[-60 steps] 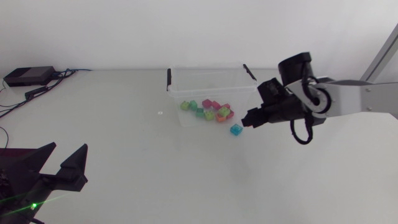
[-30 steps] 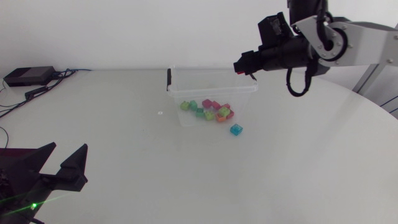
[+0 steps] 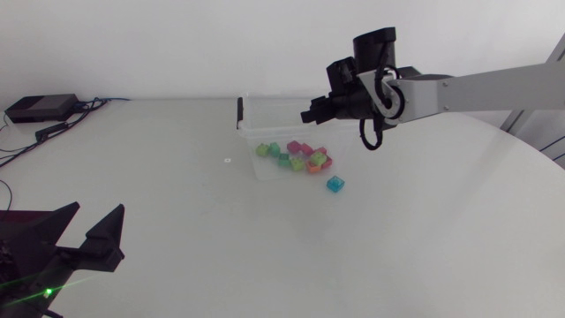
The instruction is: Pick up the duplo bricks and place them in the container
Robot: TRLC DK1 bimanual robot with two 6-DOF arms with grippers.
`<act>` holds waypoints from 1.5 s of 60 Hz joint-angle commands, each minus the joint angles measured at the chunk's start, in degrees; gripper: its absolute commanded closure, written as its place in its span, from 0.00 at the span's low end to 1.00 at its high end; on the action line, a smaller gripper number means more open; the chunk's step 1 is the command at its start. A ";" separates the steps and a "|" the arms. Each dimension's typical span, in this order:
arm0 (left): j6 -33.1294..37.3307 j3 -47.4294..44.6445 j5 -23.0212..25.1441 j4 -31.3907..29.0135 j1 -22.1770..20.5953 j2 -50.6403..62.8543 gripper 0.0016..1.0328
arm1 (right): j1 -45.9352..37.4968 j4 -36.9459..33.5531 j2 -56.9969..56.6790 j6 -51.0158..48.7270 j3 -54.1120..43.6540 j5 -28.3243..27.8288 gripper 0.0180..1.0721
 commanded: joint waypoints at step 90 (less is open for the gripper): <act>-0.16 -1.04 0.08 -0.02 0.22 -0.52 0.05 | -11.65 12.11 4.24 -17.25 -26.77 -19.56 0.05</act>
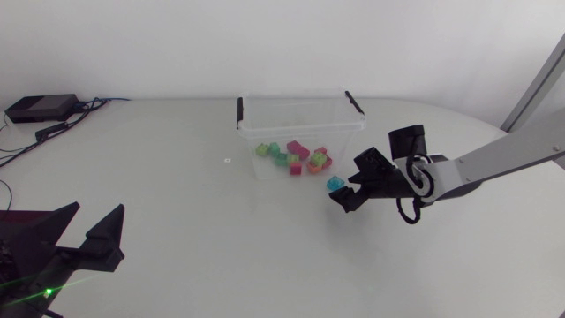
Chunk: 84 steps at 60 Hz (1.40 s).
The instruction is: Pick up the duplo bricks and place them in the container
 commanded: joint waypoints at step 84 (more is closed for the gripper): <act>-0.16 -1.04 0.08 0.00 0.22 -0.52 0.05 | -1.15 -16.94 -30.16 6.55 8.09 -2.04 0.74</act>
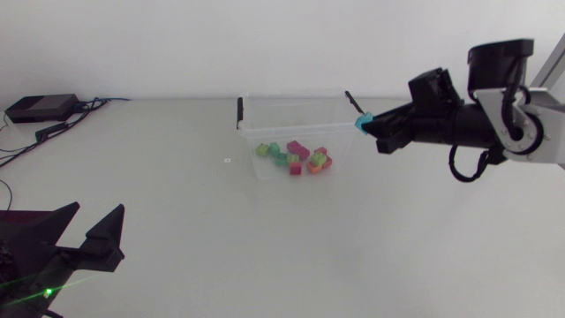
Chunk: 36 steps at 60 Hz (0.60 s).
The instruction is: Pick up the duplo bricks and place them in the container
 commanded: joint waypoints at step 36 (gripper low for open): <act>-0.16 -1.04 0.08 0.00 0.22 -0.52 0.05 | 15.58 6.49 24.37 8.24 24.90 12.69 0.73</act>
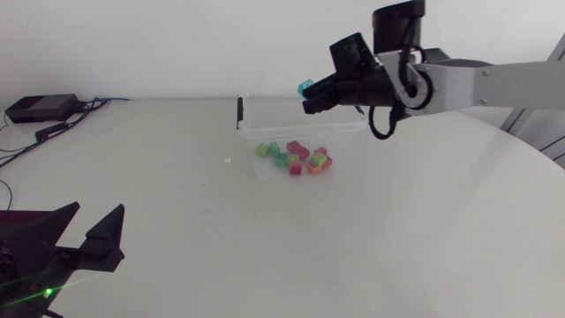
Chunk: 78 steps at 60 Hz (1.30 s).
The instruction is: Pick up the duplo bricks and place them in the container
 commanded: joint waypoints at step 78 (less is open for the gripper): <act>-0.16 -1.04 0.08 0.00 0.22 -0.52 0.05 | -17.04 2.52 -32.89 -5.41 -20.54 11.90 0.05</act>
